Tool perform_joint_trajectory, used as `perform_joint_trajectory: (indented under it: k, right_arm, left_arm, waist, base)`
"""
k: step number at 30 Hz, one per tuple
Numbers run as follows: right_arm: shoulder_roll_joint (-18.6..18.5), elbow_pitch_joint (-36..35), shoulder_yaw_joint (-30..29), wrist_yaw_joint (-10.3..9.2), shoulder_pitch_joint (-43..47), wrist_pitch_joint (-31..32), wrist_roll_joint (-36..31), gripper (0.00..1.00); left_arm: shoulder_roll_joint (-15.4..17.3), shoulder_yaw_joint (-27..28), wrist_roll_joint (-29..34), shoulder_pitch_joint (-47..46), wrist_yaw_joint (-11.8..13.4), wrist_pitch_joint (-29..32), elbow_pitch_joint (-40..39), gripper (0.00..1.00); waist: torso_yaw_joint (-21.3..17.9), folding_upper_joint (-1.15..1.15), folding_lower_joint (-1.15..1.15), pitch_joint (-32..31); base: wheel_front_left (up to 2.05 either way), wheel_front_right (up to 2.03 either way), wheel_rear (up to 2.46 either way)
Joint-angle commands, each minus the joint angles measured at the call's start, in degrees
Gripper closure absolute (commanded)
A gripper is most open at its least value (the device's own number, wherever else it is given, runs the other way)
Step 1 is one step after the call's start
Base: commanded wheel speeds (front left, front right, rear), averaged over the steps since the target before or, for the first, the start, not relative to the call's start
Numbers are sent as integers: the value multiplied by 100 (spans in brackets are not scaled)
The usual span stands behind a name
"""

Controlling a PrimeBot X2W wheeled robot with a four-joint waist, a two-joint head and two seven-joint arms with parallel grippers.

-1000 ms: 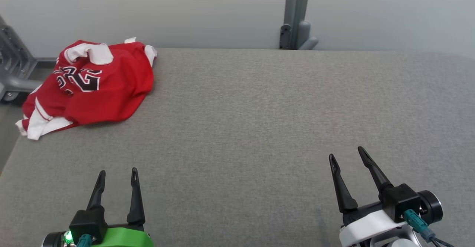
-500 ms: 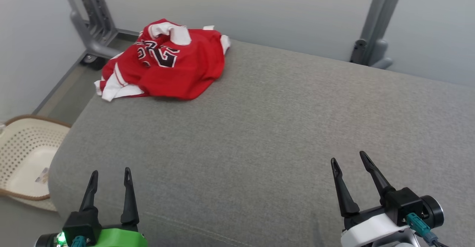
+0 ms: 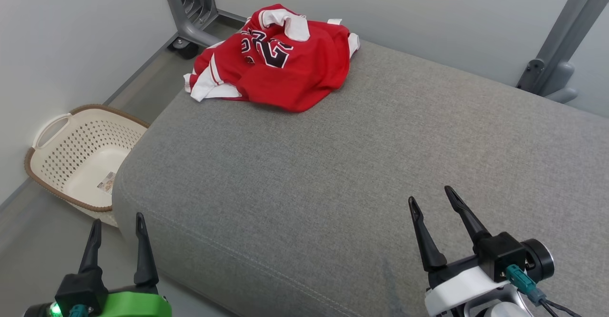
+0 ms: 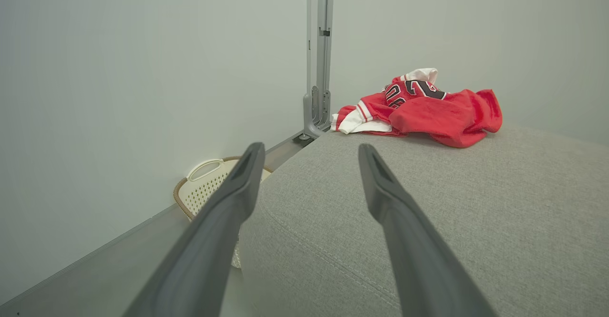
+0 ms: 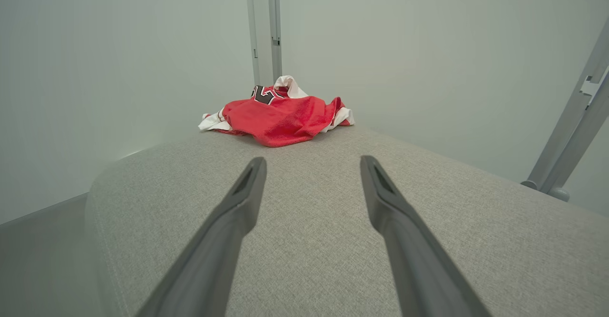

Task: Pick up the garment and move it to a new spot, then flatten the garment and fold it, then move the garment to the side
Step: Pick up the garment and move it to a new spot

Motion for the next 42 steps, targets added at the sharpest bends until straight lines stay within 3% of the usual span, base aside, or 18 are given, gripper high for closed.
perform_joint_trajectory:
  k: [1,13,27,36,42]
  right_arm:
    - [-23,6,-5,-2,-61,-18,-47,0]
    - [-21,-256,-554,-2,-64,-18,-248,0]
    - [-21,-777,-908,-2,-522,-18,-861,0]
    - [-21,-1144,-1116,-3,-827,-18,-1052,0]
    - [-20,-1449,-1250,-3,-927,-18,-1038,0]
  left_arm:
    - [48,38,44,-158,-44,-2,30,0]
    - [265,-9,-10,-1537,-408,-2,886,0]
    - [1276,-357,165,-4013,-633,293,2740,0]
    - [1707,-525,-230,-5242,-685,501,4014,0]
    - [1747,-670,-897,-5577,-693,487,4557,0]
  waist:
    - [30,0,0,60]
    - [-119,0,0,427]
    - [-1090,0,0,1515]
    - [-1659,0,0,2323]
    - [-1878,0,0,2709]
  base:
    - [0,0,0]
    - [0,0,0]
    - [0,0,0]
    - [0,0,0]
    - [0,0,0]
